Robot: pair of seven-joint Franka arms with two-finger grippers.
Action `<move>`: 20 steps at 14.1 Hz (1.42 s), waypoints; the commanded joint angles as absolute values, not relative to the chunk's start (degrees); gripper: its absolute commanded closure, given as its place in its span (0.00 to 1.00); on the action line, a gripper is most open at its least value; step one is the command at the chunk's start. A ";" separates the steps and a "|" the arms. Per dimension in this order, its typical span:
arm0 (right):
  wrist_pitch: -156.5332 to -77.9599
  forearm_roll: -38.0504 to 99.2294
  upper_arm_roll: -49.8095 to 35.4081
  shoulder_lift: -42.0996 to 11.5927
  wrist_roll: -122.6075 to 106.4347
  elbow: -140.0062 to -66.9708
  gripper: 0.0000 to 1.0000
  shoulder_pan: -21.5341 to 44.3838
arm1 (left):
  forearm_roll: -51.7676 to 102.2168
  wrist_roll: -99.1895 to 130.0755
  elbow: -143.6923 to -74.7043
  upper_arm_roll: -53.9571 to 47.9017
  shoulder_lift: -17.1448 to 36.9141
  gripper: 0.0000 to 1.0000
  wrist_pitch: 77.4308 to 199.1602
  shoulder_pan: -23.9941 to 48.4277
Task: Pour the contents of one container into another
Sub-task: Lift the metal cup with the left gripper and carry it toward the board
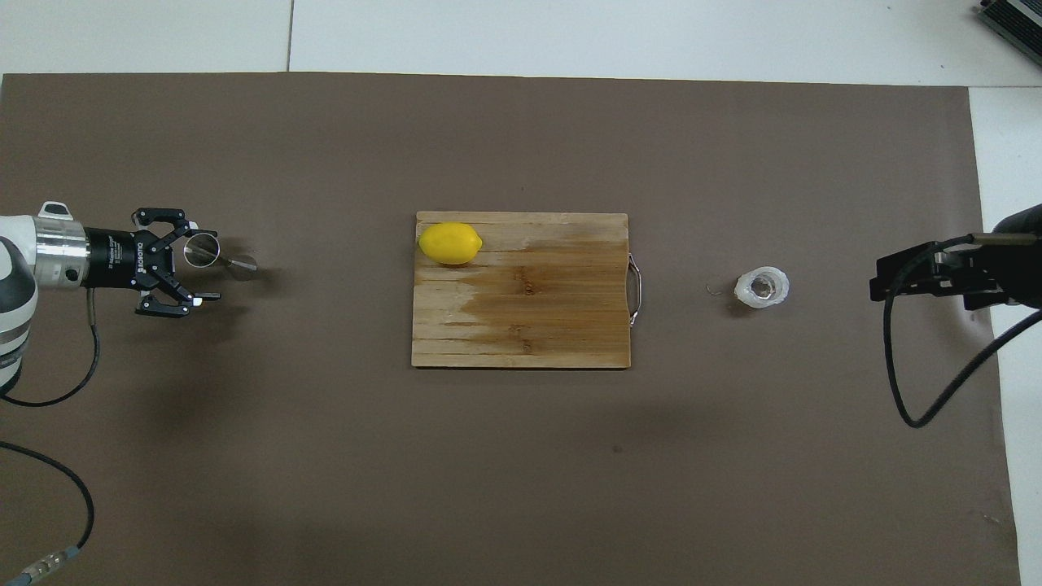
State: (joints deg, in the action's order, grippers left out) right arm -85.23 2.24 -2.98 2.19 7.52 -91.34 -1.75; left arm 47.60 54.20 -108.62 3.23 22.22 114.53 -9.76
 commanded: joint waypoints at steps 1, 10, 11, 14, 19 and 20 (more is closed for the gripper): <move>-85.17 3.69 -3.60 2.29 8.61 -91.41 0.00 -2.64 | 53.59 49.68 -114.25 3.87 18.73 0.00 114.96 -9.32; -85.17 3.69 -3.60 2.29 8.61 -91.41 0.00 -2.64 | 61.33 48.52 -113.82 3.95 18.72 1.00 116.28 -11.42; -85.17 3.69 -3.60 2.29 8.61 -91.41 0.00 -2.64 | 62.48 48.52 -113.73 3.96 18.63 1.00 116.28 -11.60; -85.17 3.69 -3.60 2.29 8.61 -91.41 0.00 -2.64 | 64.95 48.60 -112.50 3.96 17.94 1.00 114.88 -12.39; -85.17 3.69 -3.60 2.29 8.61 -91.41 0.00 -2.64 | 65.30 50.00 -113.90 3.78 11.78 1.00 115.05 -8.26; -85.17 3.69 -3.60 2.29 8.61 -91.41 0.00 -2.64 | 65.74 50.18 -113.91 3.78 11.78 1.00 114.70 -8.61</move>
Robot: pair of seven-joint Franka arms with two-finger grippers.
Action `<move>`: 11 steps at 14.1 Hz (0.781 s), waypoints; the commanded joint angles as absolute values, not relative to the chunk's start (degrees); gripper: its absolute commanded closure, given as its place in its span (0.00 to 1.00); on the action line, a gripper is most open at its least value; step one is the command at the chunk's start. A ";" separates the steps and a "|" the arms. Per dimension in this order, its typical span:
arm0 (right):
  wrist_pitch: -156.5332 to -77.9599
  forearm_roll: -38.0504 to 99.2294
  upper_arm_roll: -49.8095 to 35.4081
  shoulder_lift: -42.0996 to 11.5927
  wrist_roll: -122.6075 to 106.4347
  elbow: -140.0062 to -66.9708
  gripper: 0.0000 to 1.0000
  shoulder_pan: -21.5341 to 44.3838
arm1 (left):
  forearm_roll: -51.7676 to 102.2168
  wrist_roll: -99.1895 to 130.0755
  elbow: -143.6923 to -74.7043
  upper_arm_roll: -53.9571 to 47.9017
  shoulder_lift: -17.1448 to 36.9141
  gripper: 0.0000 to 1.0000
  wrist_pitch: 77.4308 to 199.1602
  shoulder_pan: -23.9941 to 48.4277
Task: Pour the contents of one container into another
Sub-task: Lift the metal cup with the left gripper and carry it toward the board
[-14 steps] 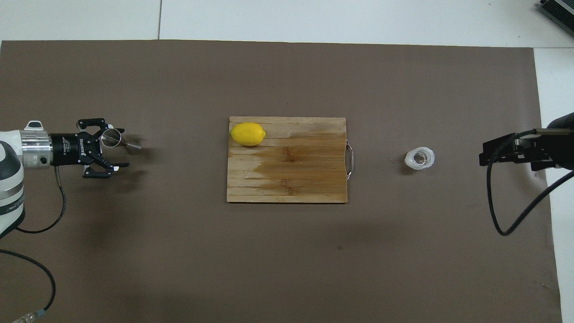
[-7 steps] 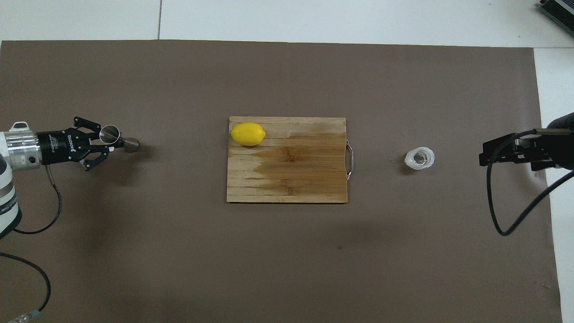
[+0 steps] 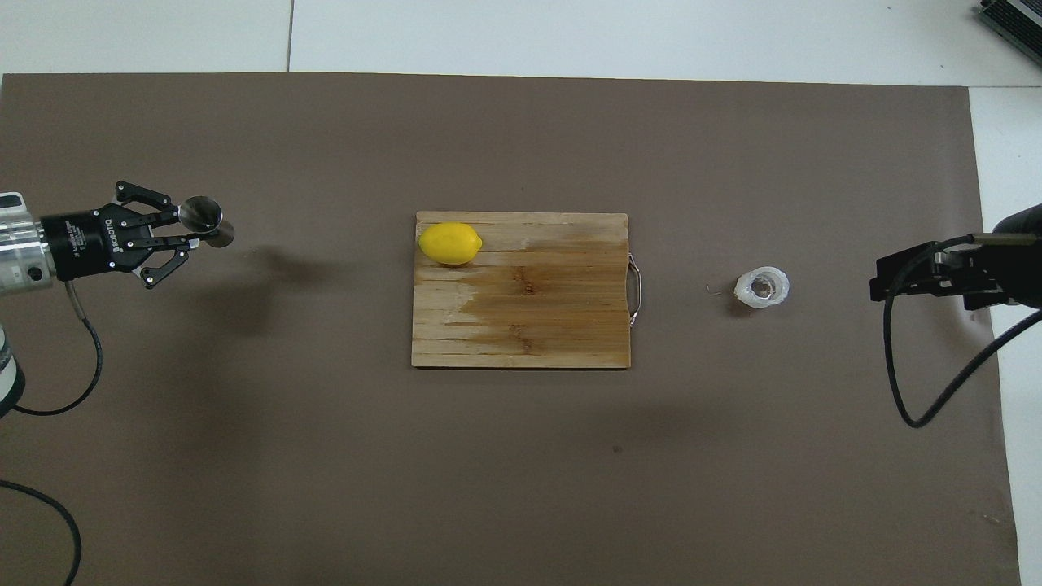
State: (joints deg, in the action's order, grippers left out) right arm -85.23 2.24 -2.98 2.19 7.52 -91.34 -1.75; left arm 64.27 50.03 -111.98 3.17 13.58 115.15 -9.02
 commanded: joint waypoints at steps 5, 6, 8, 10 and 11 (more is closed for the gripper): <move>-85.17 3.69 -3.60 2.29 8.61 -91.41 0.00 -2.64 | 69.08 50.10 -113.91 3.78 11.51 1.00 114.26 -10.63; -85.17 3.69 -3.60 2.29 8.61 -91.41 0.00 -2.64 | 69.78 50.18 -113.91 3.78 11.43 1.00 114.00 -11.42; -85.17 3.69 -3.60 2.29 8.61 -91.41 0.00 -2.64 | 72.41 50.19 -113.82 3.78 10.81 1.00 110.59 -11.78; -85.17 3.69 -3.60 2.29 8.61 -91.41 0.00 -2.64 | 72.69 51.75 -113.99 3.78 8.45 1.00 108.81 -10.99; -85.17 3.69 -3.60 2.29 8.61 -91.41 0.00 -2.64 | 72.69 54.20 -113.91 3.78 7.74 1.00 107.85 -10.81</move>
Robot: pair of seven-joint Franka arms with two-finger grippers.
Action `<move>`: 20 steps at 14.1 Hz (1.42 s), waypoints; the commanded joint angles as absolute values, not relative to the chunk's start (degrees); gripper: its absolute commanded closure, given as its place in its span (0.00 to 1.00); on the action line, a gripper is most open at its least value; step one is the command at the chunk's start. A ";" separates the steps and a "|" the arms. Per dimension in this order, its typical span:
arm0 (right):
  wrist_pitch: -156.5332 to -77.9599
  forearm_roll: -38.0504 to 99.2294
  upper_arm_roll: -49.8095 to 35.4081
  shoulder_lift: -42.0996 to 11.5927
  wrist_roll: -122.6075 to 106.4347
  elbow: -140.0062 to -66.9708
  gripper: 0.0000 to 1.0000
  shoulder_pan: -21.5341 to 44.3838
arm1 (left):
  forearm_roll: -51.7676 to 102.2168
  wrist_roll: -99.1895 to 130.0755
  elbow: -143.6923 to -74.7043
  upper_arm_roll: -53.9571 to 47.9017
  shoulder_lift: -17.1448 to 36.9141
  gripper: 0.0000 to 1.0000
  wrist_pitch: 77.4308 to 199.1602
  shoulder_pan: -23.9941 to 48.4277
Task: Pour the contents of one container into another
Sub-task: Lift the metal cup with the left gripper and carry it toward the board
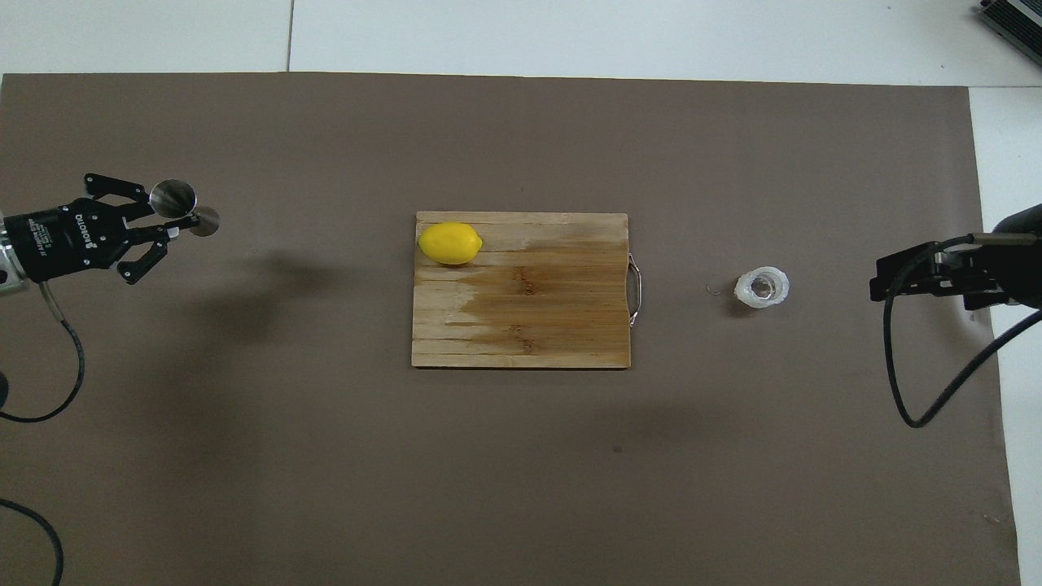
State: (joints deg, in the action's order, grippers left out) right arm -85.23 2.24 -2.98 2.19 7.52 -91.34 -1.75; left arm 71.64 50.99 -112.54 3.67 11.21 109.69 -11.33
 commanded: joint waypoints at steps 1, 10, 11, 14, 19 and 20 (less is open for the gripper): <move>-85.17 3.69 -3.60 2.29 8.61 -91.41 0.00 -2.64 | 72.69 55.10 -113.82 3.78 6.86 1.00 106.54 -10.72; -85.17 3.69 -3.60 2.29 8.61 -91.41 0.00 -2.64 | 72.95 64.34 -114.08 3.52 1.23 1.00 104.41 -2.83; -85.17 3.69 -3.60 2.29 8.61 -91.41 0.00 -2.64 | 74.17 64.42 -114.17 3.52 1.23 1.00 104.94 -1.68; -85.17 3.69 -3.60 2.29 8.61 -91.41 0.00 -2.64 | 76.37 64.60 -114.52 3.52 1.49 1.00 109.58 5.07; -85.17 3.69 -3.60 2.29 8.61 -91.41 0.00 -2.64 | 88.57 62.51 -116.46 3.52 4.12 1.00 121.64 18.09; -85.17 3.69 -3.60 2.29 8.61 -91.41 0.00 -2.64 | 90.68 58.75 -116.46 3.52 5.26 1.00 122.51 21.15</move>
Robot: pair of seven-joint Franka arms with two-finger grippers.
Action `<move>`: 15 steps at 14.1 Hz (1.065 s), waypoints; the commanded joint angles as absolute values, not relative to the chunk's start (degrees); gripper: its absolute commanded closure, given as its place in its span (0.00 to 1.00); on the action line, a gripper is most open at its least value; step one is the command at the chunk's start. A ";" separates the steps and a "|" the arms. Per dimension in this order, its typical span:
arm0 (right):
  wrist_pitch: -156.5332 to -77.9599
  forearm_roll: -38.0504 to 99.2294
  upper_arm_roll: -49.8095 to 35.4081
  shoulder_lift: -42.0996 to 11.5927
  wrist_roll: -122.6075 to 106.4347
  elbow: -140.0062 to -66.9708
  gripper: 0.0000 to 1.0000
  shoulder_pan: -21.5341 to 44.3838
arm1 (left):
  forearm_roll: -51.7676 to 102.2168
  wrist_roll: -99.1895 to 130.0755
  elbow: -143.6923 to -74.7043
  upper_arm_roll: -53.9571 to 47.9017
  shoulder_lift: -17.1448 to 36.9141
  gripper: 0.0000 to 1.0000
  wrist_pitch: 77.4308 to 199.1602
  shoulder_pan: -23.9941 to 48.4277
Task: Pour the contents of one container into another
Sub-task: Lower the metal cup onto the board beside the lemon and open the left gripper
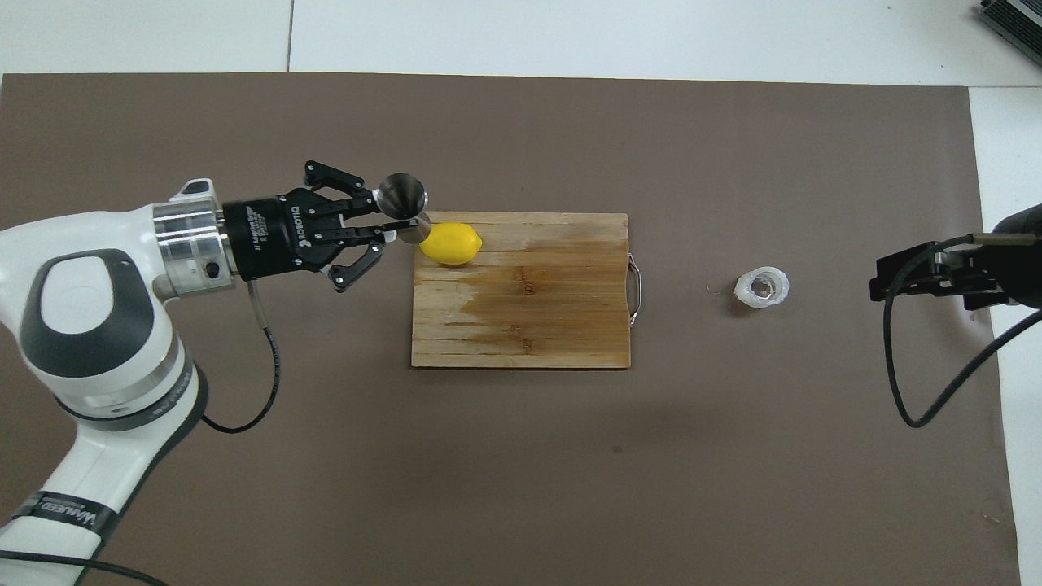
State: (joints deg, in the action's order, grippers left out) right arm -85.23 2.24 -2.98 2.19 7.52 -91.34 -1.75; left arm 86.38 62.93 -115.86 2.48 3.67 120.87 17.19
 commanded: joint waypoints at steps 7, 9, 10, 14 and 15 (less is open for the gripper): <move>-85.17 3.69 -3.60 2.29 8.61 -91.41 0.00 -2.64 | 106.25 37.74 -114.78 2.55 14.41 1.00 124.72 28.92; -85.17 3.69 -3.60 2.29 8.61 -91.41 0.00 -2.64 | 107.49 35.95 -114.96 2.55 16.16 1.00 124.54 28.74; -85.17 3.69 -3.60 2.29 8.61 -91.41 0.00 -2.64 | 107.75 35.95 -114.96 2.55 16.95 1.00 124.63 28.22; -85.17 3.69 -3.60 2.29 8.61 -91.41 0.00 -2.64 | 110.64 36.30 -114.96 2.46 18.46 1.00 127.60 28.21; -85.17 3.69 -3.60 2.29 8.61 -91.41 0.00 -2.64 | 112.74 36.65 -115.22 2.37 18.63 1.00 128.57 28.47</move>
State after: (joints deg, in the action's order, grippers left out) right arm -85.23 2.24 -2.98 2.19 7.52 -91.34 -1.75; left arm 109.36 36.96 -115.77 2.53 17.97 126.45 28.06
